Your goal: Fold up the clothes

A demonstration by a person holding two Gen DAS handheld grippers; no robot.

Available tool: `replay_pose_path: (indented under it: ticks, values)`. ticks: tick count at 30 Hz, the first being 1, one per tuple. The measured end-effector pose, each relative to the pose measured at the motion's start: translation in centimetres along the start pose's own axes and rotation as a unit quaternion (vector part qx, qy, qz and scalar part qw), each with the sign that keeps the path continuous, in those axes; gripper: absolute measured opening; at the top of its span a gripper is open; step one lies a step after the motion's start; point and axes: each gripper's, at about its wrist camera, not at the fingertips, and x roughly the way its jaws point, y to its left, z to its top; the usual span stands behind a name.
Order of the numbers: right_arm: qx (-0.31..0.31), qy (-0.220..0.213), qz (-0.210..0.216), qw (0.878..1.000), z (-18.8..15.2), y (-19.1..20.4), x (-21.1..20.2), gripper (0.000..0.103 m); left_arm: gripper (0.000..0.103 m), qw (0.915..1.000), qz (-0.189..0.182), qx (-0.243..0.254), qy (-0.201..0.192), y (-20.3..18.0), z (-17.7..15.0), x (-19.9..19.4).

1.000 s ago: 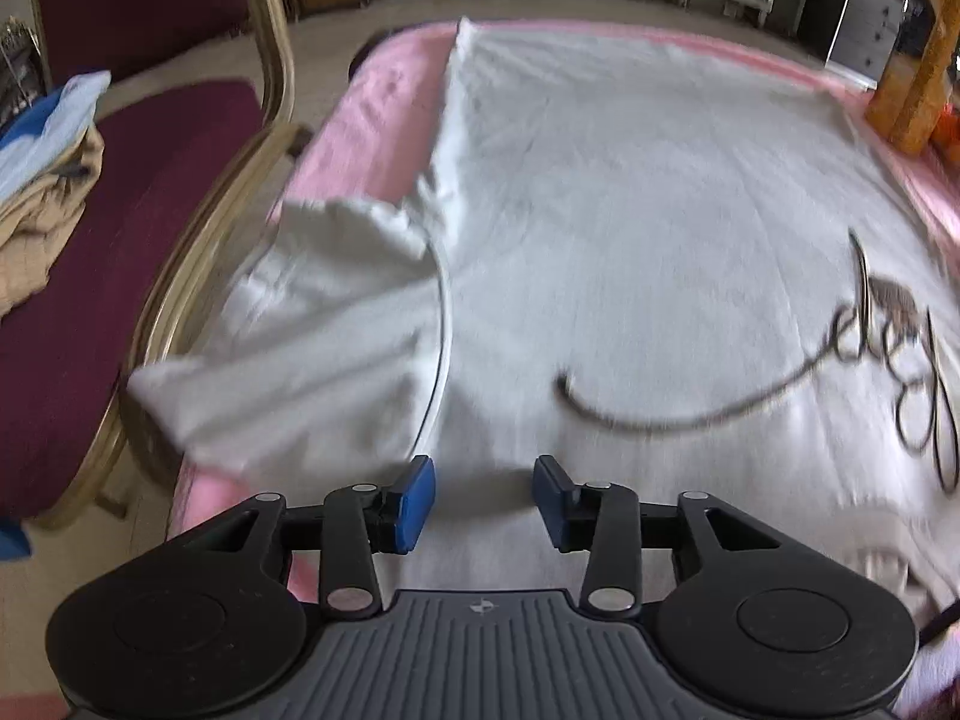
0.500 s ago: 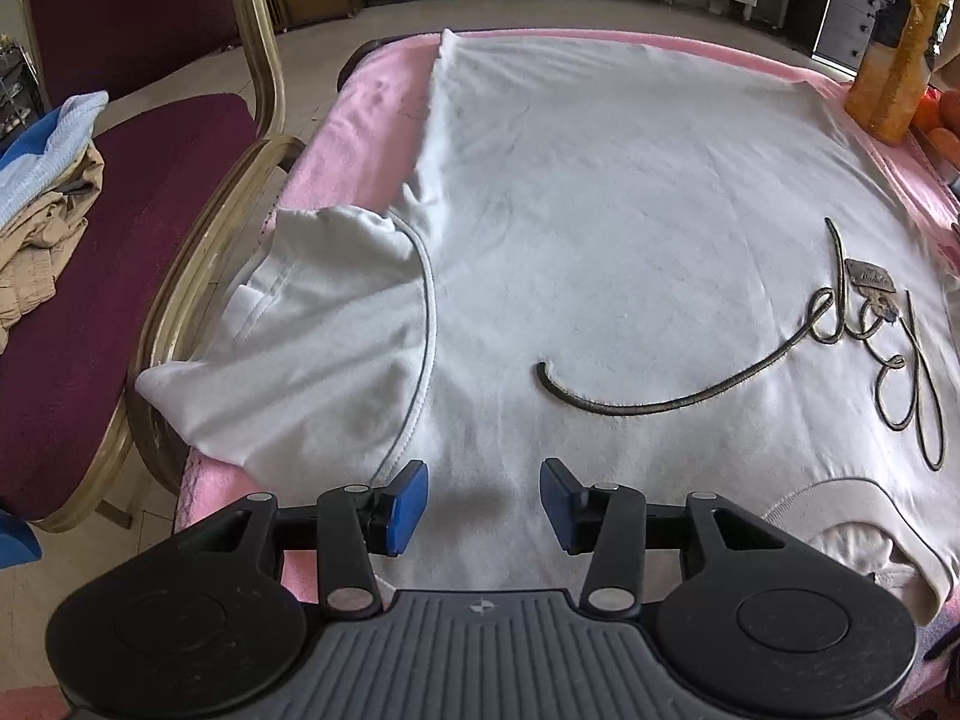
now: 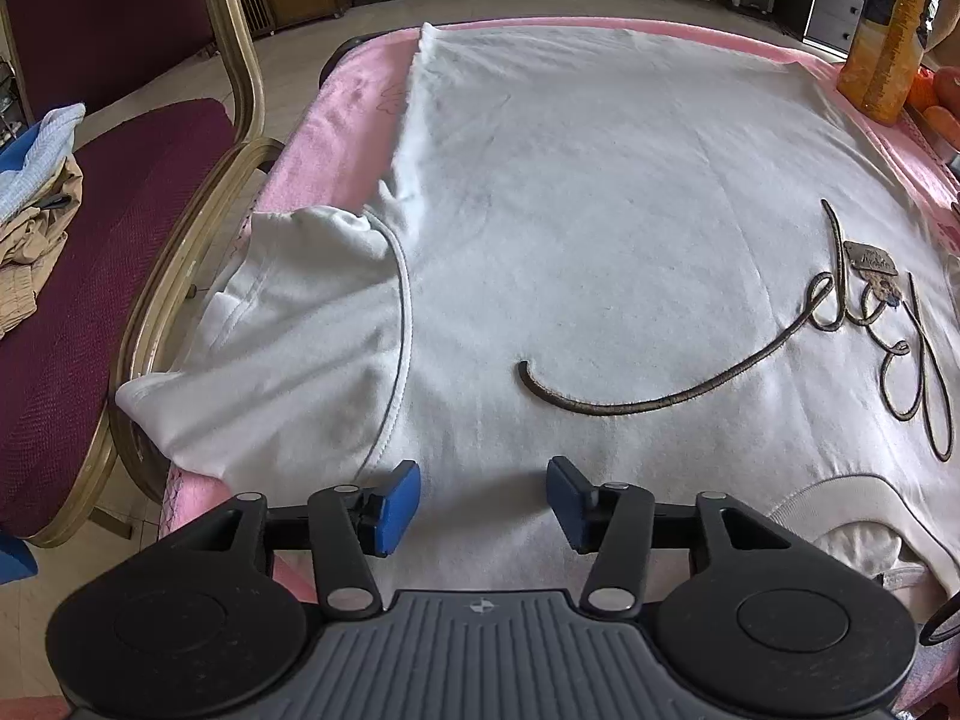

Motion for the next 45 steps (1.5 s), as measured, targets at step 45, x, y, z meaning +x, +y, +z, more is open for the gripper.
replay_pose_path:
  ticks: [45]
  values:
    - [-0.466, 0.089, -0.107, 0.874, -10.2, 9.4, 4.4, 0.015, 0.049, 0.9997, -0.002, -0.018, -0.015, 1.2, -0.4, -0.8]
